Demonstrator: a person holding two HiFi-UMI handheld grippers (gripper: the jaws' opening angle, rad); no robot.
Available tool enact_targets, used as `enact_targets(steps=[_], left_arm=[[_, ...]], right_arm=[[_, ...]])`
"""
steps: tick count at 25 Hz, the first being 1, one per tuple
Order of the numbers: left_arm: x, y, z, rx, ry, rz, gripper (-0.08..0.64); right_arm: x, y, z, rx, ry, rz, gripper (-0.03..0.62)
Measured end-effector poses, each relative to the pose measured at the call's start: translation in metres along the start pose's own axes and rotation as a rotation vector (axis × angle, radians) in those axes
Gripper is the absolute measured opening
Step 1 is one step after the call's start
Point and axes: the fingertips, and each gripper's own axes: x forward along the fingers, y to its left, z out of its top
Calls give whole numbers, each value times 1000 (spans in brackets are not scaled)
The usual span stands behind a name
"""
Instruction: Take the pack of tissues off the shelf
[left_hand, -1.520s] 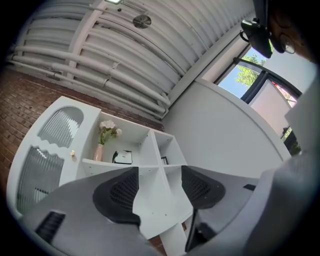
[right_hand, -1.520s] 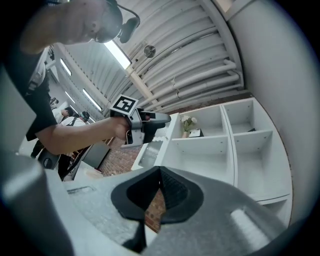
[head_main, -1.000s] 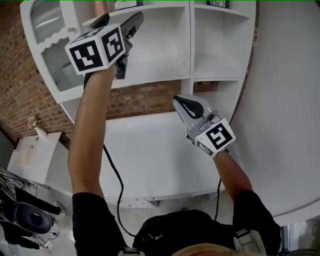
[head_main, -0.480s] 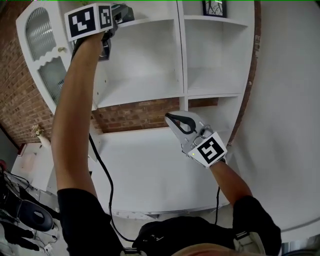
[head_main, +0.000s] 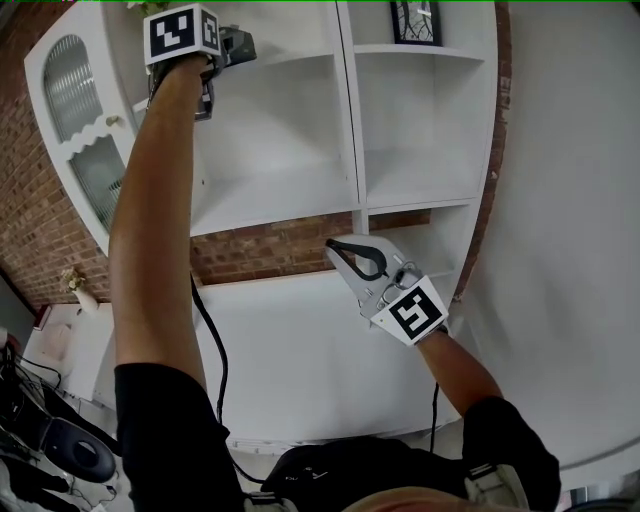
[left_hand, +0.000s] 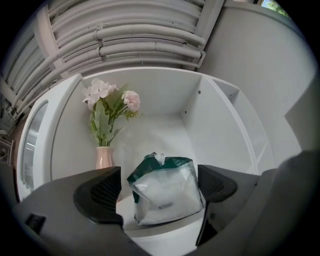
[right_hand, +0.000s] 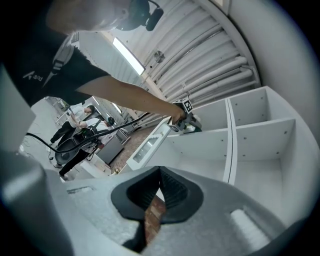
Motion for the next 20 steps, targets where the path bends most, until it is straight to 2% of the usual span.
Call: enact_targets(steps=[8,13,20], left_arm=[[17,5,-18,-29,72,8,465],[17,2,-20,-28,60,17,328],[11,3,-15,-19,23,17,270]], right_arm=[[-19,-13,-7,21,11,-53,2],[-24,-15,-7,29,12,-70,2],[-25,-8,-6,29,10,-67,2]])
